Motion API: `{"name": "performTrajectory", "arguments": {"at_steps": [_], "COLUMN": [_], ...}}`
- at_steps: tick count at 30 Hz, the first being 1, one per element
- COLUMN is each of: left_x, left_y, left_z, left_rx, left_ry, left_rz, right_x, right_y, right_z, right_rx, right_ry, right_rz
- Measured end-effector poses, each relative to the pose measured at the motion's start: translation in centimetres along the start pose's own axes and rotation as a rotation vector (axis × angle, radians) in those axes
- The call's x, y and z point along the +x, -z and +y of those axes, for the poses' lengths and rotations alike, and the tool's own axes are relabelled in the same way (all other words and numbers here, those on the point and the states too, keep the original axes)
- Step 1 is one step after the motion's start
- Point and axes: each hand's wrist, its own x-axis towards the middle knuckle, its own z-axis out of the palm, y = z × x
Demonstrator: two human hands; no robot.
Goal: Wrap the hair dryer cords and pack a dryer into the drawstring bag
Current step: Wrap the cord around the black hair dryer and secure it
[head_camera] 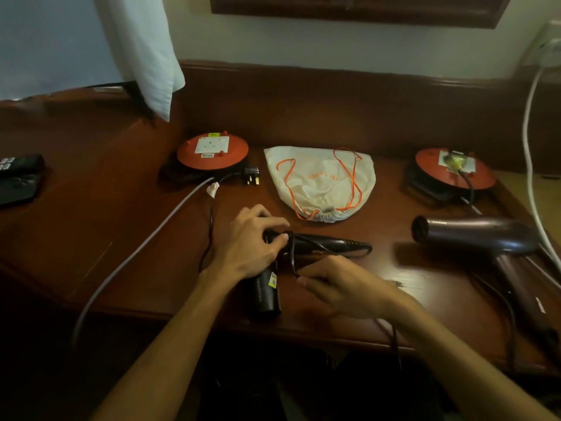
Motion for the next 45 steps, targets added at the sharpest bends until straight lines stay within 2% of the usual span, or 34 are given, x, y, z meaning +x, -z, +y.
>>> {"name": "performTrajectory", "arguments": {"at_steps": [2,9,12,15,19,20,21,22,24,25,32,38,42,45], "left_x": [-0.5,-2.0,-2.1,-2.0,-2.1,-2.1,-2.1,-2.1,-2.0,-2.0,-1.3,-0.6,-0.1,-0.1], "left_y": [0.5,1.5,1.7,1.8,2.1,2.2,2.2,2.3,2.3,2.2,2.3,2.4,2.5,2.4], "left_z": [-1.4,-3.0,-3.0,-2.9,-3.0,-3.0,-2.9,-2.7,-2.4,-2.3,-1.4,-0.4,0.4,0.7], "left_rx": [-0.099,-0.455,-0.463,-0.429,-0.413,-0.396,-0.381,-0.368,-0.320,-0.282,-0.028,0.110,0.146,0.168], "left_ry": [0.059,0.140,0.108,0.075,0.031,0.012,-0.005,-0.019,-0.048,-0.065,-0.084,-0.056,-0.055,-0.072], "left_rz": [0.085,0.173,0.152,0.093,0.027,0.002,-0.024,-0.047,-0.074,-0.080,-0.145,-0.313,-0.351,-0.357], "right_x": [0.5,3.5,4.5,6.7,10.4,10.6,10.4,9.6,9.0,8.8,8.0,6.8,5.8,4.8], "right_y": [-1.2,-2.1,-1.0,-0.3,-1.2,-0.8,0.1,1.7,3.9,5.0,6.6,6.7,6.0,6.8], "right_z": [1.2,3.5,3.2,5.4,20.9,20.9,17.9,12.2,5.3,3.3,0.6,-0.7,-0.7,-0.6], "right_rx": [0.091,0.017,0.062,-0.079,-0.097,-0.042,-0.039,-0.060,-0.005,0.002,0.100,-0.152,-0.267,-0.261], "right_ry": [-0.043,-0.083,-0.103,-0.265,-0.338,-0.367,-0.332,-0.293,-0.209,-0.185,-0.064,-0.019,-0.017,-0.007], "right_rz": [0.027,0.167,0.183,0.075,-0.035,-0.078,-0.110,-0.052,-0.010,-0.052,-0.138,-0.239,-0.186,-0.235]}}
